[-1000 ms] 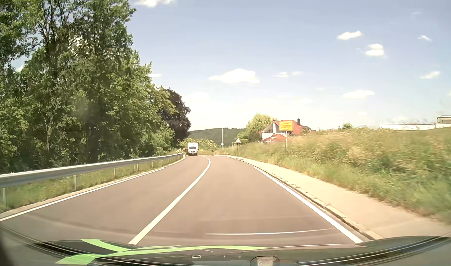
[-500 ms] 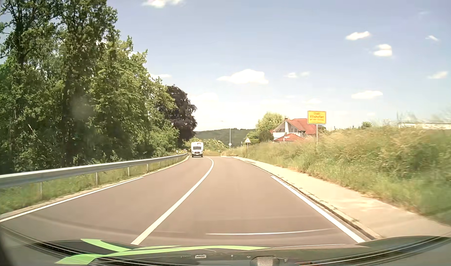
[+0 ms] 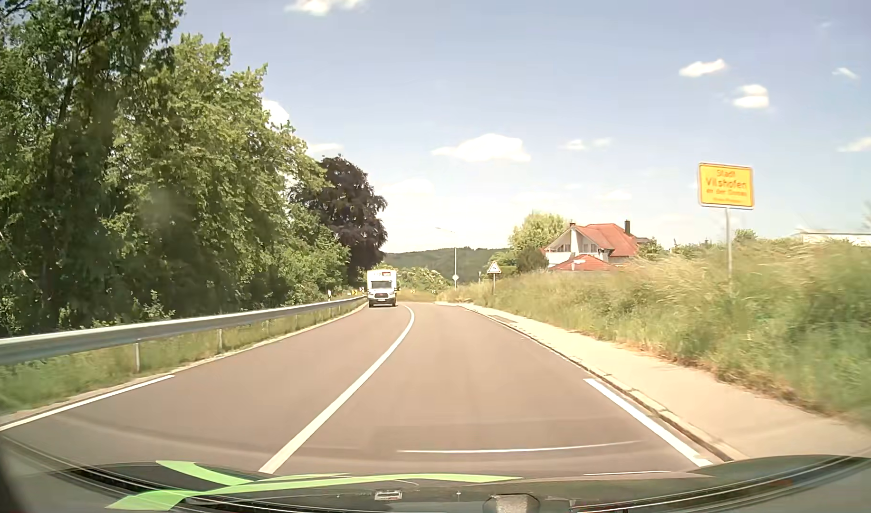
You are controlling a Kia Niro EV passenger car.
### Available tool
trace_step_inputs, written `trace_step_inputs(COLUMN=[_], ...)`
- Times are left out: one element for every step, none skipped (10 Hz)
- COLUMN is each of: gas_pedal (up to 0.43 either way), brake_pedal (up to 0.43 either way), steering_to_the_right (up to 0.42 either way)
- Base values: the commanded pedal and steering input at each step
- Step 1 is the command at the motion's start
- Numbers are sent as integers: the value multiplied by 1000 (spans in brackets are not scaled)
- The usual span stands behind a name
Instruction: Follow the waypoints while adhering to traffic rules and regulations
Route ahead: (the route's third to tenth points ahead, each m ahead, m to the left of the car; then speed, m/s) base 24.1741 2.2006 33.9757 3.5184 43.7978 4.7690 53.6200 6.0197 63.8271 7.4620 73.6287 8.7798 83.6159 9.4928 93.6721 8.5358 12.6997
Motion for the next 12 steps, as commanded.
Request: trace_step_inputs(gas_pedal=[87,87,87,98,98,118,130,130,138,138,138,138], brake_pedal=[0,0,0,0,0,0,0,0,0,0,0,0], steering_to_the_right=[-12,-11,-11,-11,-12,-13,-14,-15,-15,-15,-15,-15])
